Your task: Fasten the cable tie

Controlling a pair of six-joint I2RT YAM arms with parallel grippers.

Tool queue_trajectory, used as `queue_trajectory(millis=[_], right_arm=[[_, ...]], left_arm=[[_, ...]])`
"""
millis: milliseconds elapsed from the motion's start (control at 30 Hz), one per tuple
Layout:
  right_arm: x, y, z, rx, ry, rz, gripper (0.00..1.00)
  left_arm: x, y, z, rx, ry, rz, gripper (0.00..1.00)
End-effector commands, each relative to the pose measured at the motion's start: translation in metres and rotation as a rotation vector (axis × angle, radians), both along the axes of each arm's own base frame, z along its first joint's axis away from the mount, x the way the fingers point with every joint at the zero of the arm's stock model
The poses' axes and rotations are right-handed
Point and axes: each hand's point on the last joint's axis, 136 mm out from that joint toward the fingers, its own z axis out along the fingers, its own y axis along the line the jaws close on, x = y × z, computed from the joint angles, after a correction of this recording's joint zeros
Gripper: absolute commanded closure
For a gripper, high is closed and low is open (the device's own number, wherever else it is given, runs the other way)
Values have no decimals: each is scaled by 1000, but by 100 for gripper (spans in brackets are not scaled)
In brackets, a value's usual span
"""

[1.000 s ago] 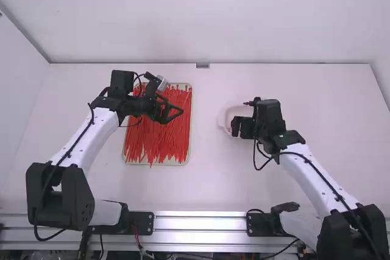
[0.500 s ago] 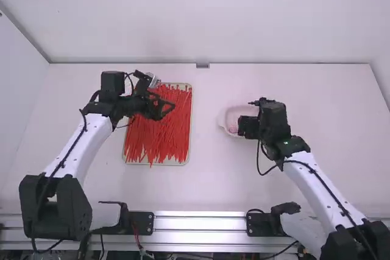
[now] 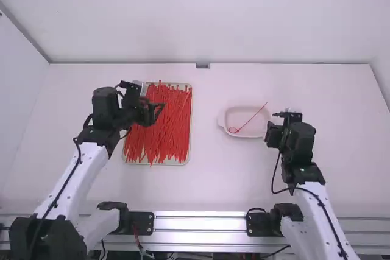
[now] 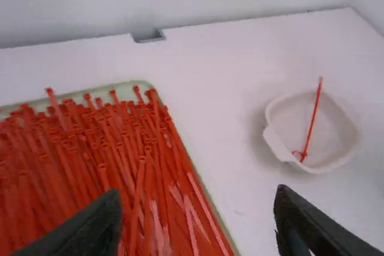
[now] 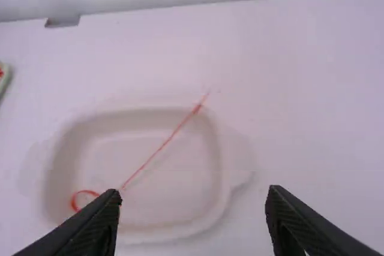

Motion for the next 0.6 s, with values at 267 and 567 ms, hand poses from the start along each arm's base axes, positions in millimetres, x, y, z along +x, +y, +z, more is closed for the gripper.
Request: queue_trajectory(millis=[267, 567], right_arm=[[-42, 2, -51, -22, 7, 21, 62], [-56, 2, -67, -22, -54, 21, 81]], left_arm=[[-33, 44, -29, 115, -52, 250, 59], [-66, 79, -70, 212, -53, 432, 80]])
